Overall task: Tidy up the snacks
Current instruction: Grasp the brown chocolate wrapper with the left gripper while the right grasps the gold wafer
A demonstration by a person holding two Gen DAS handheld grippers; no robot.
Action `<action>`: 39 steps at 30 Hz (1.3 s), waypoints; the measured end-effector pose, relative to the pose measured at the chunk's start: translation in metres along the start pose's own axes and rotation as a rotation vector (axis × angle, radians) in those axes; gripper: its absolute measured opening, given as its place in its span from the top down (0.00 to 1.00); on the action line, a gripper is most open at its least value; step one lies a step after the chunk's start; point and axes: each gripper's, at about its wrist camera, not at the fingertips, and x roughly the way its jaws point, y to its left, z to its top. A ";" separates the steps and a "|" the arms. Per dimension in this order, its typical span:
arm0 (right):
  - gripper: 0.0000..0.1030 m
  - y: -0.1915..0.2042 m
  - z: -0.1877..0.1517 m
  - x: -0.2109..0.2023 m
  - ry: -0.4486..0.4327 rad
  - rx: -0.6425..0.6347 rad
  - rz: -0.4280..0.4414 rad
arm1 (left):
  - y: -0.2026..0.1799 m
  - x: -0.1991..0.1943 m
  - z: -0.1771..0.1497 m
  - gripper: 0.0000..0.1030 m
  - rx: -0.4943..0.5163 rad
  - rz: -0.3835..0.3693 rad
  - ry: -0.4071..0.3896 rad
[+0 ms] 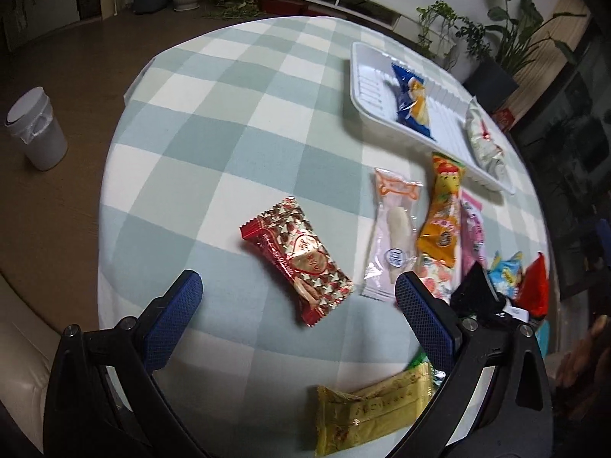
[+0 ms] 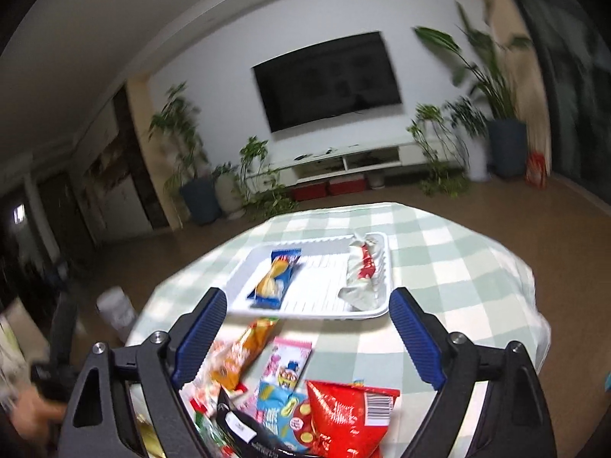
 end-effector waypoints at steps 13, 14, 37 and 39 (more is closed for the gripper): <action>0.13 -0.016 0.001 -0.002 0.002 0.082 0.004 | -0.010 0.028 0.014 0.27 0.029 0.090 0.005; 0.13 -0.016 0.001 -0.002 0.003 0.080 0.004 | -0.011 0.030 0.016 0.27 0.035 0.095 0.005; 0.22 -0.009 -0.003 0.004 0.046 0.064 0.066 | -0.025 0.033 0.015 0.78 0.265 0.115 0.011; 0.19 -0.006 -0.003 0.004 0.056 0.052 0.104 | -0.020 0.032 0.018 0.79 0.255 0.088 0.018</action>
